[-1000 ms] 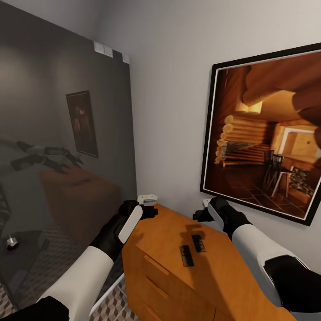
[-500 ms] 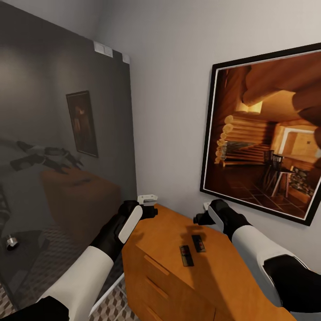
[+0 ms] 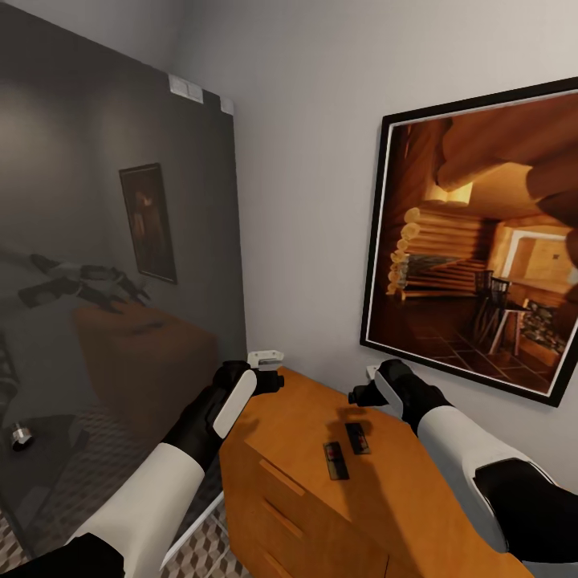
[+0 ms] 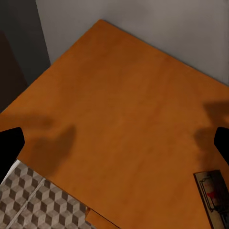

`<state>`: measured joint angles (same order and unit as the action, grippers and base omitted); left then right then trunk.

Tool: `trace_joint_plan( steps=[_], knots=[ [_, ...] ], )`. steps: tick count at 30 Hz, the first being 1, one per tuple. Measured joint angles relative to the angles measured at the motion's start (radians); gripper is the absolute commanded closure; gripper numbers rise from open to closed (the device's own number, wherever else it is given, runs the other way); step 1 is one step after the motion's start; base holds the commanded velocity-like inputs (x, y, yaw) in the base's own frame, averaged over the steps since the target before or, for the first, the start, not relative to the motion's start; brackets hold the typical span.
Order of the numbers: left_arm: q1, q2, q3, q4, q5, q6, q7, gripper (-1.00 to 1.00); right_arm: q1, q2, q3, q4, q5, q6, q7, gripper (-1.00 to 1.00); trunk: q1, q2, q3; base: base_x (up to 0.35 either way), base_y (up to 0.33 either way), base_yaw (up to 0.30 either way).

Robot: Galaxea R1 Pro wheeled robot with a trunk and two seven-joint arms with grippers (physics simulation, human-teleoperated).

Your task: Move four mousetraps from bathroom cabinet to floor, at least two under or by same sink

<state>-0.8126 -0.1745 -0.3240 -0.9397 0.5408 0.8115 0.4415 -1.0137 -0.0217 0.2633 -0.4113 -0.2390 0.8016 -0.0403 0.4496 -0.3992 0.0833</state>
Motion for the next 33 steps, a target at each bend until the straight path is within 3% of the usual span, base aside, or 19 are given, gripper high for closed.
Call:
trace_joint_plan(
  steps=[11, 33],
  knots=[
    [0.000, 0.000, 0.000, 0.000, 0.000, 0.000, 0.000, -1.00, 0.000, 0.000, 0.001, 0.000, 0.001, 0.000, -0.001, -1.00, 0.000, 0.000, 0.000, 0.156, 0.000, 0.000],
    [0.000, 0.000, 0.001, -0.001, 0.000, 0.000, 0.000, -1.00, 0.004, 0.003, 0.000, 0.029, 0.000, 0.000, 0.001, -1.00, 0.000, 0.000, 0.000, 0.010, 0.000, 0.000]
  ],
)
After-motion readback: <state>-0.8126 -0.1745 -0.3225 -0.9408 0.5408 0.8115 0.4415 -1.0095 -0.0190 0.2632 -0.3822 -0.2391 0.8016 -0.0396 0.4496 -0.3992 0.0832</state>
